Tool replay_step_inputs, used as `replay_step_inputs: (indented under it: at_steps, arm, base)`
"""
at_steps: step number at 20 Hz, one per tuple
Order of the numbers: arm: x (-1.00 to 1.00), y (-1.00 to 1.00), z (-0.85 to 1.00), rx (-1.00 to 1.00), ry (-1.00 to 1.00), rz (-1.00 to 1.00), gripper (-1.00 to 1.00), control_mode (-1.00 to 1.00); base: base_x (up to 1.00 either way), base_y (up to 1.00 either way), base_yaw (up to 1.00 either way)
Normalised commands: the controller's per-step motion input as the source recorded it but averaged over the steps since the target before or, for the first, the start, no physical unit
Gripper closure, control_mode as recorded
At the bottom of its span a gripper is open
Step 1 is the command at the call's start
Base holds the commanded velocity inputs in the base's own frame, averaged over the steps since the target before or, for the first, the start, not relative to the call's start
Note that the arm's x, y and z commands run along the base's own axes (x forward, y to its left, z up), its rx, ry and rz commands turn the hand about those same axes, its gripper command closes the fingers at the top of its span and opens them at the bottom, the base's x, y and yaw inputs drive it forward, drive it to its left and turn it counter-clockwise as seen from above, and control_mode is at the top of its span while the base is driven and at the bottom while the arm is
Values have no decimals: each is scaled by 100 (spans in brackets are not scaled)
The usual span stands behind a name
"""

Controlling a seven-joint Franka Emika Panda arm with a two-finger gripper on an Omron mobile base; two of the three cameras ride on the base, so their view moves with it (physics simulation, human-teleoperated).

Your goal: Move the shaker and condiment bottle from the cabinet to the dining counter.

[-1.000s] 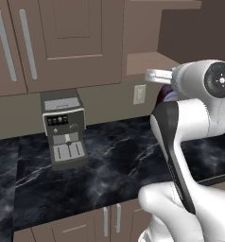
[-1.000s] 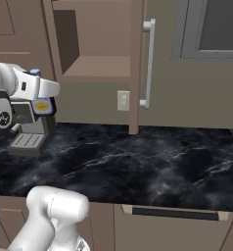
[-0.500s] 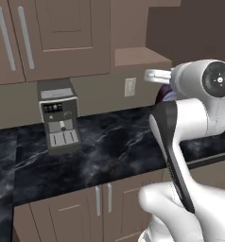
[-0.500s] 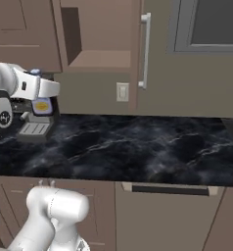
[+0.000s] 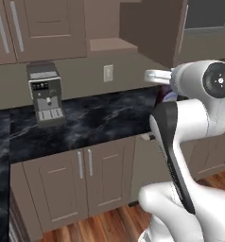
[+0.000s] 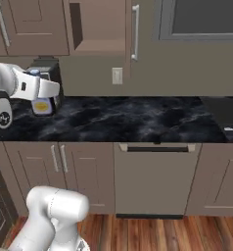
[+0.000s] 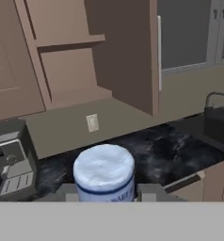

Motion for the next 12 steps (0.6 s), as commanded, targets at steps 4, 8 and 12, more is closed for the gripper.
replay_step_inputs:
  at_steps: [4,8,12]
  arm:
    - [0,0,0,0,0,0,100,100]
    - [0,0,0,0,0,0,100,100]
    - [0,0,0,0,0,0,100,100]
  base:
    - [-75,2,-32]
    - [-2,9,-93]
    - [0,8,-96]
